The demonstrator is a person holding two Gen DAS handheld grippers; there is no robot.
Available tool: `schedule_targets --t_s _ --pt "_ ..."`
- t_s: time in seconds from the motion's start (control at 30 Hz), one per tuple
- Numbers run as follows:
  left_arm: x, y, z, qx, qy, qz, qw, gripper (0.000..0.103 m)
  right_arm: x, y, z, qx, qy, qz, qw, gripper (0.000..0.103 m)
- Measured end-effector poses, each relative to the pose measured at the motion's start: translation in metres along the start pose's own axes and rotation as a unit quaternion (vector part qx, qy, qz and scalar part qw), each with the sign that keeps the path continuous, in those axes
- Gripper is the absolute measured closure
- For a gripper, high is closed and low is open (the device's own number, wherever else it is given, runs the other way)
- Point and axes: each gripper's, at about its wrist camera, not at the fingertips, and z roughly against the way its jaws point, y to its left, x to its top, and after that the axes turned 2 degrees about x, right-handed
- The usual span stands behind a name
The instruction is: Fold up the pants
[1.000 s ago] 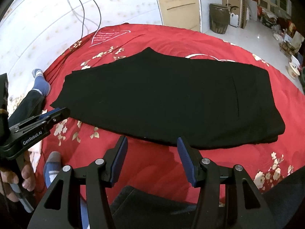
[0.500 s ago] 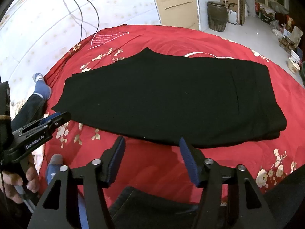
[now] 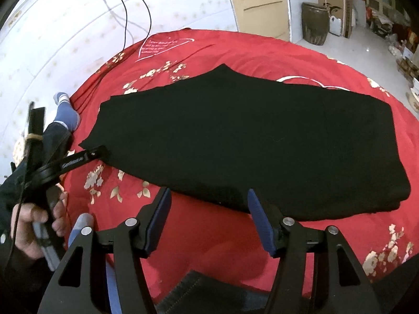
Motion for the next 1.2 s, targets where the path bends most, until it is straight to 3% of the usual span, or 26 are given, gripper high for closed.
schedule_targets --t_s 0.57,0.63,0.7,0.77,0.83,0.97,1.1,1.2 --pt "0.039 0.031 -0.024 0.001 -0.083 0.056 0.9950 0.060 0.015 -0.016 -0.012 0.056 -0.003 -0.049 0.997 0.042" --pt "0.044 0.033 -0.027 0.007 -0.091 0.057 0.9942 0.065 0.015 -0.017 -0.013 0.056 0.001 -0.055 0.997 0.042" --pt "0.048 0.034 -0.029 0.023 -0.096 0.054 0.9936 0.083 0.015 -0.018 -0.013 0.057 0.000 -0.058 0.997 0.042" --pt "0.051 0.037 -0.029 0.019 -0.092 0.061 0.9937 0.092 0.015 -0.018 -0.014 0.058 0.000 -0.060 0.997 0.042" --pt "0.053 0.037 -0.028 0.014 -0.086 0.062 0.9943 0.094 0.014 -0.019 -0.014 0.058 0.001 -0.063 0.996 0.042" --pt "0.059 0.026 -0.010 -0.021 -0.096 0.050 0.9938 0.094 0.014 -0.021 -0.012 0.059 -0.005 -0.068 0.996 0.042" --pt "0.061 -0.017 0.028 -0.076 -0.132 -0.017 0.9882 0.095 0.016 -0.023 -0.006 0.061 -0.015 -0.072 0.995 0.042" --pt "0.051 -0.061 0.050 -0.129 -0.140 -0.076 0.9787 0.095 0.017 -0.026 0.000 0.066 -0.024 -0.084 0.994 0.042"
